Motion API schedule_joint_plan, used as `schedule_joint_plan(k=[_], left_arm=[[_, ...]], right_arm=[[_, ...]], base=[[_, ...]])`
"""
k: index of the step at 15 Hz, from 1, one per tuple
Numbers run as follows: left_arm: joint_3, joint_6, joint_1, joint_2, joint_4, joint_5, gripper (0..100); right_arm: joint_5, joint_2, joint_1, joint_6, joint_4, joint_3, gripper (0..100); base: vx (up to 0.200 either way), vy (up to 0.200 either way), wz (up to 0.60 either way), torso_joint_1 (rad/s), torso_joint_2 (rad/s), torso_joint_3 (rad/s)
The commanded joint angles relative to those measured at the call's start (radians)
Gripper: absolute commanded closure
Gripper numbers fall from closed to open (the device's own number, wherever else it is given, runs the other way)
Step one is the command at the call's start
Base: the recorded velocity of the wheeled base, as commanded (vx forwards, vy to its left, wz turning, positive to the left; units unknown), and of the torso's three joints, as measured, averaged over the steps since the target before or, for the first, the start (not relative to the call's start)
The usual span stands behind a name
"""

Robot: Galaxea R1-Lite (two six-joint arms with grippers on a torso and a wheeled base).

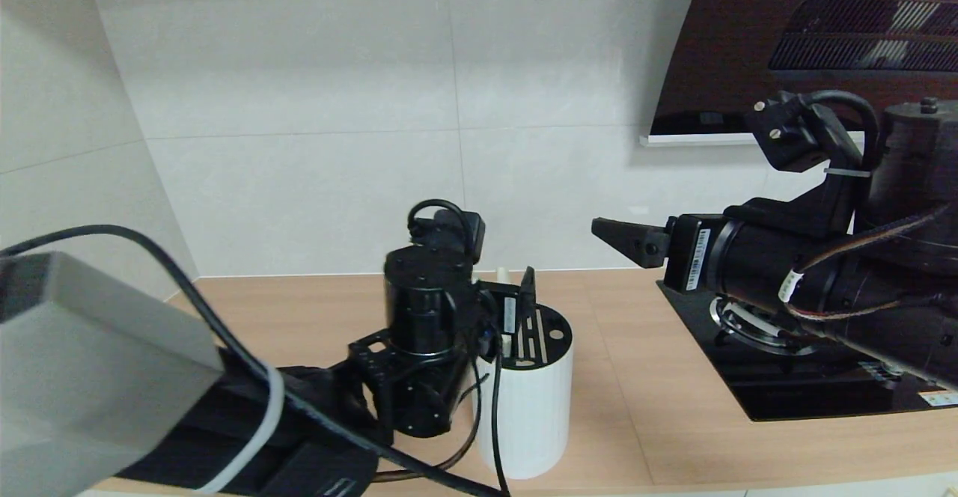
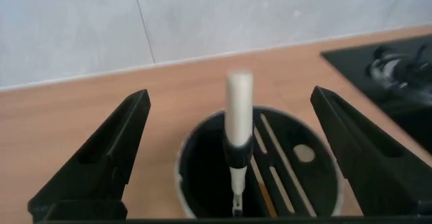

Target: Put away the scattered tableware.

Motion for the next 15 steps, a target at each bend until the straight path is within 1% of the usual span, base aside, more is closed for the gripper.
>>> schedule_joint_plan(k=[1,2,3,4,5,6,7,8,9,10,11,12,13,14,15], left_arm=[[0.1,0.048,0.076,-0.245,-0.001,-0.046,0],[0.123,0.043,0.098,-0.317,-0.001,-0.046,0],[0.175,0.043,0.13,-0.406,-0.001,-0.046,0],[0.245,0.045,0.169,-0.512,0.004,-0.054,0],[0.316,0.045,0.204,-0.613,0.005,-0.077,0],[0.351,0.046,0.224,-0.659,0.008,-0.092,0],[0.41,0.051,0.25,-0.729,0.016,-0.117,0],[0.525,0.053,0.282,-0.935,0.124,-0.157,0],[0.555,0.053,0.282,-1.052,0.212,-0.157,0],[0.56,0.053,0.294,-1.196,0.361,-0.158,0],[0.554,0.053,0.346,-1.312,0.499,-0.161,0],[0.545,0.053,0.38,-1.395,0.591,-0.17,0],[0.506,0.053,0.442,-1.549,0.771,-0.192,0],[0.477,0.053,0.508,-1.638,0.889,-0.215,0],[0.454,0.053,0.544,-1.717,0.998,-0.256,0]], right_arm=[[0.001,-0.039,-0.087,-0.014,-0.009,0.026,0],[0.0,-0.071,-0.139,-0.02,-0.011,0.027,0],[-0.003,-0.122,-0.194,-0.022,-0.011,0.044,0],[-0.003,-0.189,-0.247,-0.029,-0.011,0.093,0],[0.001,-0.277,-0.288,-0.057,-0.011,0.159,0],[0.006,-0.32,-0.306,-0.074,-0.011,0.196,0],[0.017,-0.386,-0.329,-0.101,-0.011,0.253,0],[0.046,-0.593,-0.386,-0.175,-0.003,0.412,0],[0.055,-0.692,-0.409,-0.184,0.006,0.461,0],[0.055,-0.809,-0.437,-0.184,0.04,0.498,0],[0.053,-0.924,-0.455,-0.184,0.103,0.53,0],[0.053,-1.008,-0.474,-0.186,0.166,0.549,0],[0.053,-1.157,-0.521,-0.186,0.31,0.552,0],[0.055,-1.251,-0.541,-0.186,0.405,0.536,0],[0.057,-1.323,-0.547,-0.186,0.48,0.51,0]], base=[[0.0,0.0,0.0,0.0,0.0,0.0],[0.0,0.0,0.0,0.0,0.0,0.0],[0.0,0.0,0.0,0.0,0.0,0.0],[0.0,0.0,0.0,0.0,0.0,0.0],[0.0,0.0,0.0,0.0,0.0,0.0],[0.0,0.0,0.0,0.0,0.0,0.0],[0.0,0.0,0.0,0.0,0.0,0.0],[0.0,0.0,0.0,0.0,0.0,0.0],[0.0,0.0,0.0,0.0,0.0,0.0],[0.0,0.0,0.0,0.0,0.0,0.0],[0.0,0.0,0.0,0.0,0.0,0.0],[0.0,0.0,0.0,0.0,0.0,0.0],[0.0,0.0,0.0,0.0,0.0,0.0],[0.0,0.0,0.0,0.0,0.0,0.0],[0.0,0.0,0.0,0.0,0.0,0.0]])
